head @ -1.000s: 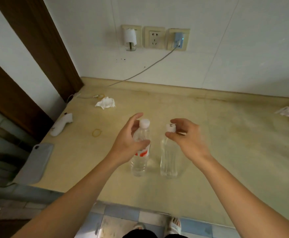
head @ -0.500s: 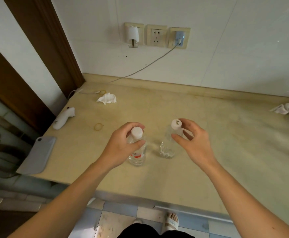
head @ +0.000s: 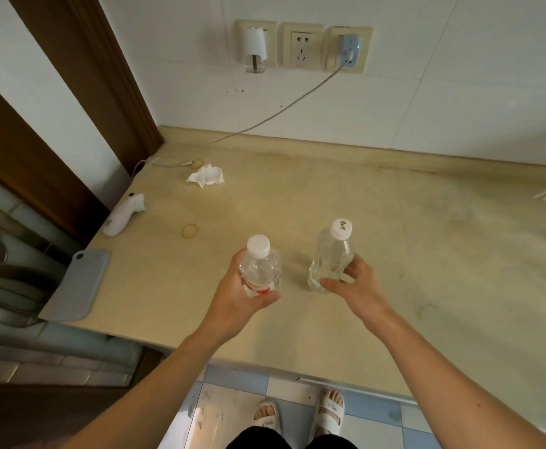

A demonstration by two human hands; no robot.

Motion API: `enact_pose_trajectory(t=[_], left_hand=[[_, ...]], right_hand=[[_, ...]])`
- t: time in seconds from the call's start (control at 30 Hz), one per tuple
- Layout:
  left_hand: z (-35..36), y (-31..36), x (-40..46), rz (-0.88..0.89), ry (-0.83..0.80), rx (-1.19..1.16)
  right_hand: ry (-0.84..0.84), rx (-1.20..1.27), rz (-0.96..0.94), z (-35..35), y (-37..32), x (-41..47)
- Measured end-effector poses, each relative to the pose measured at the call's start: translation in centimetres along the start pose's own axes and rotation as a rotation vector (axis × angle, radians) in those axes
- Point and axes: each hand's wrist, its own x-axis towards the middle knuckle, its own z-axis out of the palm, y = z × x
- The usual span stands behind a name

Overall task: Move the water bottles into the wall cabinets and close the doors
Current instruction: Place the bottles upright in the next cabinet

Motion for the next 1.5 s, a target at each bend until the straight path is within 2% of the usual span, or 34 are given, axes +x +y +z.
enact_pose_trajectory(t=[0.33, 0.4, 0.53, 0.7, 0.77, 0.83, 0.93, 1.0, 1.1, 1.3, 1.5], left_hand=[[1.2, -0.7, 0.5, -0.011, 0.127, -0.09], [1.6, 0.3, 0.6, -0.003, 0.162, -0.124], [2.6, 4.9, 1.6, 0.107, 0.121, -0.188], [4.2, 15.6, 3.3, 0.363, 0.049, -0.217], [4.5, 21.6, 3.6, 0.465, 0.01, -0.211], [6.7, 31.2, 3.5, 0.679, -0.019, -0.218], [6.8, 35.0, 2.7, 0.766, -0.011, -0.237], [6.9, 37.8, 2.3, 0.797, 0.01, -0.287], [7.8, 45.5, 1.2, 0.914, -0.006, -0.363], [9.4, 57.6, -0.2, 1.059, -0.048, -0.488], [11.9, 65.1, 0.9, 1.166, 0.029, -0.452]], right_hand=[[0.053, -0.111, -0.03, 0.4, -0.1, 0.3], [0.058, -0.119, -0.06, 0.3, -0.9, -0.6], [0.103, -0.091, -0.158, -1.6, -5.4, -2.5], [0.267, -0.011, -0.374, -5.7, -13.9, -5.5], [0.344, 0.008, -0.454, -7.8, -18.3, -6.7], [0.504, 0.032, -0.665, -13.2, -24.9, -10.0], [0.458, 0.028, -0.724, -14.0, -28.1, -11.1], [0.526, 0.078, -0.781, -15.0, -30.5, -12.2], [0.653, 0.137, -0.931, -19.1, -36.2, -14.6], [0.681, 0.225, -1.139, -26.0, -45.3, -17.0], [0.718, 0.174, -1.165, -30.6, -51.7, -15.5]])
